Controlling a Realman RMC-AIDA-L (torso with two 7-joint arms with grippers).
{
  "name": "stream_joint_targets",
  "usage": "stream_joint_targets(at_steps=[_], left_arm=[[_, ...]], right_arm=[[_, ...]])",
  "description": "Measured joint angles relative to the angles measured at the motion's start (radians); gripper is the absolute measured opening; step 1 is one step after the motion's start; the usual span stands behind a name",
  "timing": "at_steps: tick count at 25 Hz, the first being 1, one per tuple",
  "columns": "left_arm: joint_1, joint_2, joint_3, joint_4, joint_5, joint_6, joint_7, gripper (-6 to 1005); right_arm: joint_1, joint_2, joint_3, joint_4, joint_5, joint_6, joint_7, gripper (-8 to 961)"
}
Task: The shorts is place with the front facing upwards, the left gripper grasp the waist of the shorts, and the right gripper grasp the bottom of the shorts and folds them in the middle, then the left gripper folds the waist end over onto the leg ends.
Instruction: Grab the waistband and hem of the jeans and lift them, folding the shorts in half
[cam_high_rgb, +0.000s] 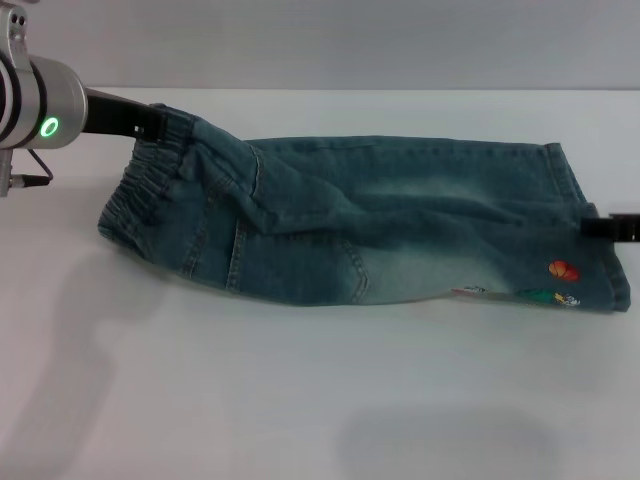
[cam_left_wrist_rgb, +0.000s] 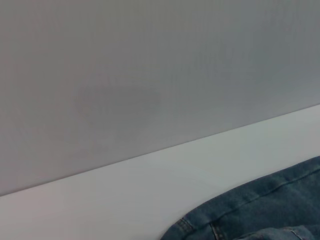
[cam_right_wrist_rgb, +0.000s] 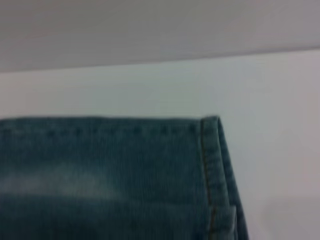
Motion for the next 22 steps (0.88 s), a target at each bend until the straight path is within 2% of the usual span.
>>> stream_joint_targets(at_steps=[2,19,22], left_arm=[[0.000,0.000,0.000,0.000,0.000,0.000,0.000,26],[-0.007,-0.002,-0.003,-0.002,0.000,0.004,0.011,26],[-0.007,-0.002,-0.006,-0.003,0.000,0.006,0.011,27]], right_arm=[[0.014,-0.002,0.002,-0.033,0.000,0.006,-0.008,716],[0.013,0.000,-0.001,-0.020,0.006,0.016,-0.059,70],[0.011,0.001,0.001,-0.001,0.006,0.019,-0.059,34]])
